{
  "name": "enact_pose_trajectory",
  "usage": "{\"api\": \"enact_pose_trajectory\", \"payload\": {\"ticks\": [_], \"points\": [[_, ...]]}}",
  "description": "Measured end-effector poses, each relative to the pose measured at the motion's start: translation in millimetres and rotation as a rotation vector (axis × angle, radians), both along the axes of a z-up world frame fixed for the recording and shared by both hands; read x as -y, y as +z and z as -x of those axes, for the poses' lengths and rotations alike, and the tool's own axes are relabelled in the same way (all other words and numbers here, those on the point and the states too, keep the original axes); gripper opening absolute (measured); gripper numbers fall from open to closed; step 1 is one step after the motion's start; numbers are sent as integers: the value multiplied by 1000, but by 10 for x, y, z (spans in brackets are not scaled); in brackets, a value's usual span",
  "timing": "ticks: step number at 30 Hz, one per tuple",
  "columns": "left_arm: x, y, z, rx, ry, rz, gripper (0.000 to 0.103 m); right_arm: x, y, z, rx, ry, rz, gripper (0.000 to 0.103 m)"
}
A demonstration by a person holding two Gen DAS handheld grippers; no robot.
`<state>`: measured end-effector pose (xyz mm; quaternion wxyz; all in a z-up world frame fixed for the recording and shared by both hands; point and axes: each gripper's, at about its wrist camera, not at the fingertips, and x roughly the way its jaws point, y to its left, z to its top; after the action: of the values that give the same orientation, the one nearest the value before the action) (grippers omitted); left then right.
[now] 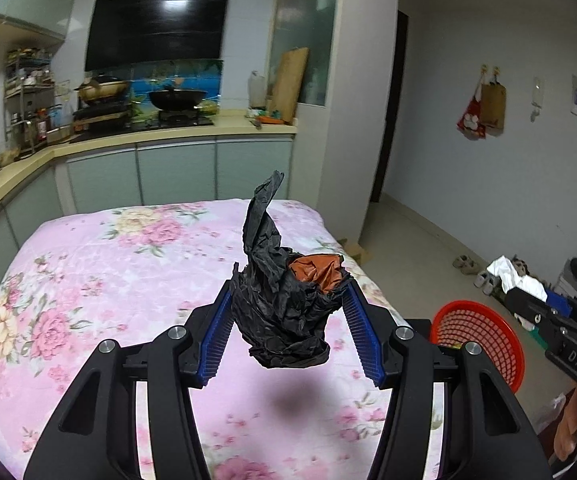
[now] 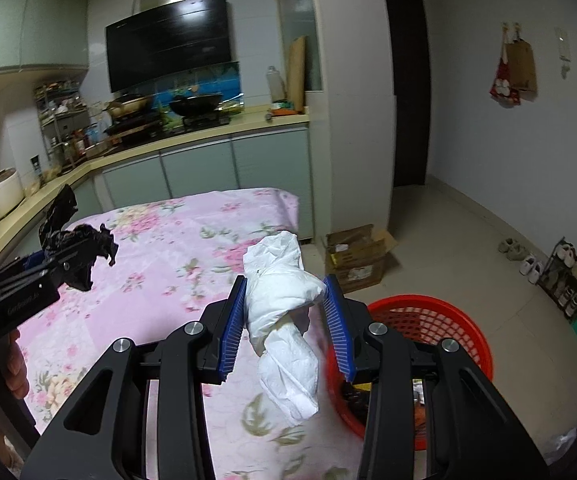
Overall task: Collect trash
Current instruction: 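Carry the black bag and tissue over the red basket and open both tools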
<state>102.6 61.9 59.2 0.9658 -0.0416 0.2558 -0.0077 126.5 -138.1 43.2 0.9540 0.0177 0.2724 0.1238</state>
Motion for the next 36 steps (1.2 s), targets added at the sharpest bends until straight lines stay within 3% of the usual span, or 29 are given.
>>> {"api": "enact_pose_trajectory", "payload": {"ticks": [12, 24, 36], "points": [[652, -26, -255, -41, -144, 37, 52, 722, 86, -203, -28, -170, -72, 38], [1359, -110, -496, -88, -284, 35, 52, 1138, -38, -334, -80, -282, -131, 38], [2055, -524, -748, -204, -429, 22, 52, 1407, -353, -566, -215, -372, -133, 38]]}}
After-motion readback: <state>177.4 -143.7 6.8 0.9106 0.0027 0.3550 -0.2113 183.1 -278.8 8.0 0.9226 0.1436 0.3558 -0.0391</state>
